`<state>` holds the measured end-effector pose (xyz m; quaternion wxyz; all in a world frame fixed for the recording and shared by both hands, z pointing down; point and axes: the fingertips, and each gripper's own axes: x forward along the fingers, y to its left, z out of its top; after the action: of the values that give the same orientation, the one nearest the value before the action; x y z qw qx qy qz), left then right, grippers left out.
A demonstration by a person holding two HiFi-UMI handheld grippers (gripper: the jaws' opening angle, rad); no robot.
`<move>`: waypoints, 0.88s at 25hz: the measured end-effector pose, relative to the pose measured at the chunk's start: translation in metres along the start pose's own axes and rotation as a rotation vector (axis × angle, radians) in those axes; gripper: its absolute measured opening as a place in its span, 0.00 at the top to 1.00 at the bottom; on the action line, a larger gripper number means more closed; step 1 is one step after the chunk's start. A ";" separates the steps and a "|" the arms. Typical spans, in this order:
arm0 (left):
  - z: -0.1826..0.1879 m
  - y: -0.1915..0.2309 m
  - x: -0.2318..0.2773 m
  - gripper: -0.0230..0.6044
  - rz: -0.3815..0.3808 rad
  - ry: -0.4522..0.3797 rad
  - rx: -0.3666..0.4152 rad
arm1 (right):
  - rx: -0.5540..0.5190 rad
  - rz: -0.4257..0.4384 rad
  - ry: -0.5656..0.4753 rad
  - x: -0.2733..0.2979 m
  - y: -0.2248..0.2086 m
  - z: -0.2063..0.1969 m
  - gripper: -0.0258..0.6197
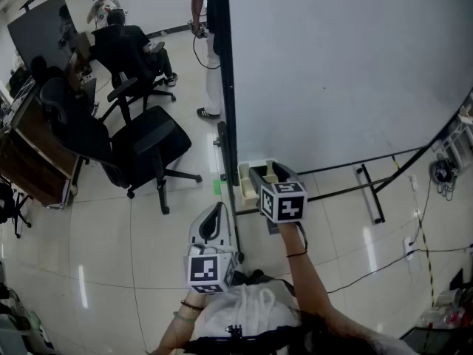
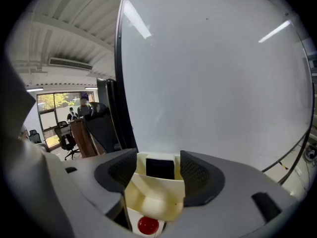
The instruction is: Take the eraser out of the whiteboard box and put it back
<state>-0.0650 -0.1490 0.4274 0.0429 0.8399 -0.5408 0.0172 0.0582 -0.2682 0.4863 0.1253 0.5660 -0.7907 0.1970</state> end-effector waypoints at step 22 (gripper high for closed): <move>-0.006 0.023 -0.002 0.96 0.049 0.006 -0.032 | -0.130 -0.051 -0.107 -0.047 0.011 0.058 0.57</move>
<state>-0.0866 -0.1564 0.4349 0.0575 0.8254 -0.5615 0.0120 0.0651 -0.2514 0.4132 0.1242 0.5862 -0.7928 0.1115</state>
